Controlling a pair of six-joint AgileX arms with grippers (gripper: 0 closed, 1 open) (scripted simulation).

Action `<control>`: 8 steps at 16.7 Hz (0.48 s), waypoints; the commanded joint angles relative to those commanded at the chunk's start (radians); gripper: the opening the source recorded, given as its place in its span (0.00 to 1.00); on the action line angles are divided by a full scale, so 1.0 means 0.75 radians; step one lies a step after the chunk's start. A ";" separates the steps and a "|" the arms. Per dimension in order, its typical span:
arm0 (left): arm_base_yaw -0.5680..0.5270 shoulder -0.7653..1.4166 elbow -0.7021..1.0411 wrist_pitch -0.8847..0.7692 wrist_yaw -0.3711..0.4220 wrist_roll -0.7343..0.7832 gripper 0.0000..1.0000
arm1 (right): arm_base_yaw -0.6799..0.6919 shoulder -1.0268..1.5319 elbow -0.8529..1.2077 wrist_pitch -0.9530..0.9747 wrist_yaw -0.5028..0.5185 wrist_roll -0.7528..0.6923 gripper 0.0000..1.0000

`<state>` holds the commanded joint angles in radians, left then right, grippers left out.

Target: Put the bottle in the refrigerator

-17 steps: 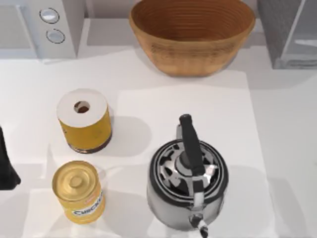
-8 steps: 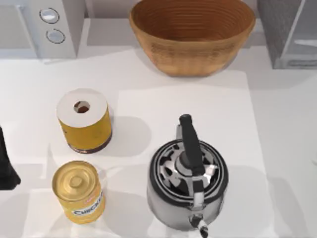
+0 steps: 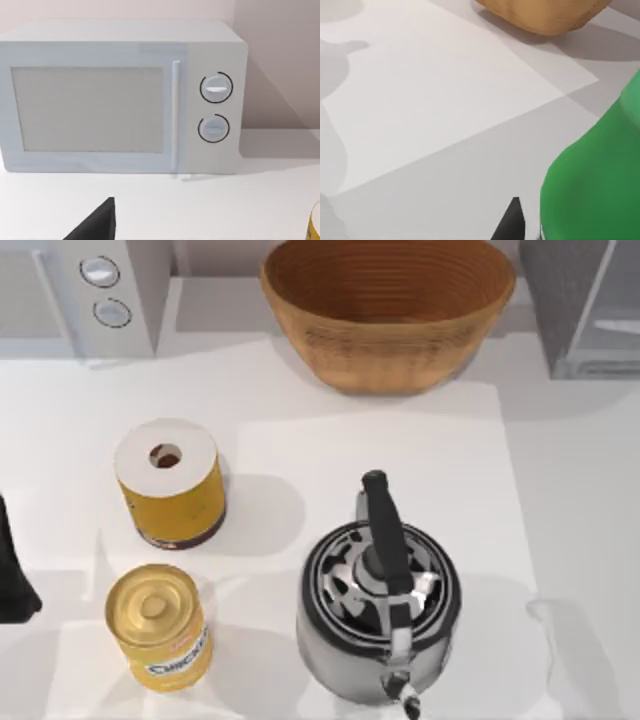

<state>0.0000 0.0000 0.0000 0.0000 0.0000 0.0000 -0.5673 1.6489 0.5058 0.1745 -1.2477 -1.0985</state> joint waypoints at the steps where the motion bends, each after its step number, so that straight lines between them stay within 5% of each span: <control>1: 0.000 0.000 0.000 0.000 0.000 0.000 1.00 | -0.020 0.002 0.053 -0.111 -0.017 -0.085 0.01; 8: 0.000 0.000 0.000 0.000 0.000 0.000 1.00 | -0.259 0.082 0.371 -1.019 -0.082 -0.674 0.01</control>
<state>0.0000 0.0000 0.0000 0.0000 0.0000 0.0000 -0.7615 1.7105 0.7843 -0.5899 -1.3095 -1.6037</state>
